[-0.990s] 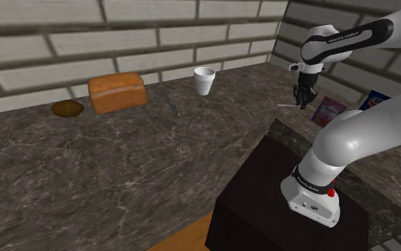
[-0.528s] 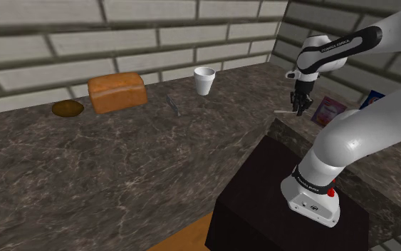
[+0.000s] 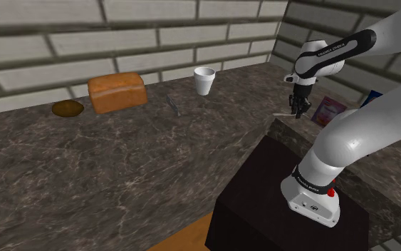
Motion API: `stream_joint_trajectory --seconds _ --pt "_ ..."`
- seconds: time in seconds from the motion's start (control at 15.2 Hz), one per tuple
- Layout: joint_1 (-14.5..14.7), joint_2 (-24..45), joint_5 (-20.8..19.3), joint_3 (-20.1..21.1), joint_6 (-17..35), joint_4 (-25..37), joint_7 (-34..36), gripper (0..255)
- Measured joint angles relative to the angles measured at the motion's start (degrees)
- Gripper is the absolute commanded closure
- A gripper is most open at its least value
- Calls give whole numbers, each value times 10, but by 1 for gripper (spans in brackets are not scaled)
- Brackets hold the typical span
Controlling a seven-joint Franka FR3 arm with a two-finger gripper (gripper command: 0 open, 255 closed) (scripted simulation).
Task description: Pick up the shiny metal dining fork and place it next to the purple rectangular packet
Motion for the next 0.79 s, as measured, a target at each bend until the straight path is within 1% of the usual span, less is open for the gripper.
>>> stream_joint_trajectory --seconds 0.07,0.13,0.53,0.59,0.79 --pt "0 0 0 0 0 0 0 255" --pt "0 0 0 0 0 0 0 0" --pt "0 0 0 0 0 0 0 0" --pt "0 -6 2 5 -10 5 1 0" --pt "1 -28 14 27 -65 39 0 0"
